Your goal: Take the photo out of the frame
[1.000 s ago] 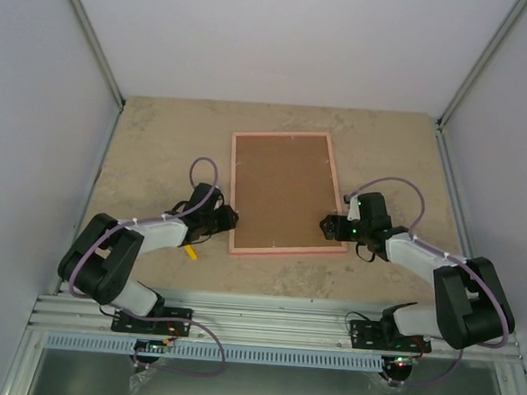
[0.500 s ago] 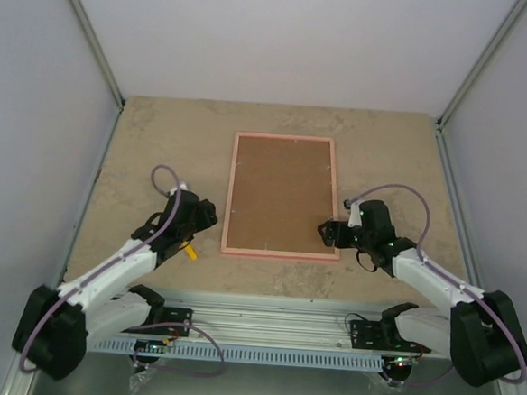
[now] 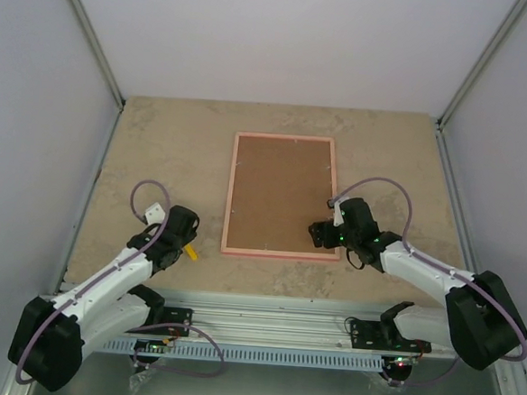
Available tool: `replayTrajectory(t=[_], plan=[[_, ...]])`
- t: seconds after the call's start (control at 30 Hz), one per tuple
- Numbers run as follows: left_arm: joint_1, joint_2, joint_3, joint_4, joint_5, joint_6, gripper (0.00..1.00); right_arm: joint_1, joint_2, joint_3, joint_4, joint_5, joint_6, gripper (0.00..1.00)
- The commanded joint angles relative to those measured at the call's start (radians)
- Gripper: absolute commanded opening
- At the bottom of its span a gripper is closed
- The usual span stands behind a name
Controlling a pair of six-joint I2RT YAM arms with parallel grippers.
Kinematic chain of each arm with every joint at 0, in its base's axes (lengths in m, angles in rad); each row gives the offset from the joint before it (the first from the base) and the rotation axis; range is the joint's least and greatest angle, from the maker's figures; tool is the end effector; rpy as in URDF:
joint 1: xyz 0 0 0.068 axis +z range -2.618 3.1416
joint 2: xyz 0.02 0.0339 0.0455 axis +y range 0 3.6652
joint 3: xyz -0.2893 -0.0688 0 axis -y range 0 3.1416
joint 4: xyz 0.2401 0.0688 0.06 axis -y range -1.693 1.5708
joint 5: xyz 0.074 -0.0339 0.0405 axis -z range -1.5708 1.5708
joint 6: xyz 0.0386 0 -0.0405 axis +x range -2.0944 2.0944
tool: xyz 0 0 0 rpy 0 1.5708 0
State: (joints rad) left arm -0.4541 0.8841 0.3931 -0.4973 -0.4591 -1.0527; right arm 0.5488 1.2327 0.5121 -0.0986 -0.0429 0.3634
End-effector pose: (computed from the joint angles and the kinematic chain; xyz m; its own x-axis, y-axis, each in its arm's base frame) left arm 0.1300 -0.0444 0.1862 -0.5230 -0.6114 -0.5939 -0.5657 0.7702 -0.2947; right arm 0.1876 0.1167 0.1908 -0.7767 -0.0587 -0.6271 -0.2889 0.9179 0.2720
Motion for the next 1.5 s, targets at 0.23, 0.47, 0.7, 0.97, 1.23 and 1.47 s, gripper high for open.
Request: replayTrajectory(t=[0.23,0.47,0.7,0.97,1.23,1.47], plan=[[0.002,0.189,0.031,-0.072,0.052,-0.077,0.6,0.038,0.014,0.01,0.085,0.071,-0.037,0.87],[0.003,0.25,0.026,-0.02,0.141,-0.067,0.47,0.042,-0.016,-0.001,0.083,0.098,-0.033,0.87],[0.002,0.252,0.044,-0.004,0.173,-0.028,0.24,0.043,-0.04,-0.009,0.079,0.122,-0.028,0.87],[0.002,0.21,0.113,0.007,0.166,0.081,0.06,0.046,-0.047,-0.001,0.071,0.099,-0.023,0.86],[-0.029,0.29,0.312,0.097,0.232,0.287,0.0,0.048,-0.124,0.016,0.051,-0.009,-0.005,0.86],[-0.149,0.405,0.404,0.272,0.342,0.461,0.0,0.047,-0.148,0.033,0.085,-0.147,0.076,0.84]])
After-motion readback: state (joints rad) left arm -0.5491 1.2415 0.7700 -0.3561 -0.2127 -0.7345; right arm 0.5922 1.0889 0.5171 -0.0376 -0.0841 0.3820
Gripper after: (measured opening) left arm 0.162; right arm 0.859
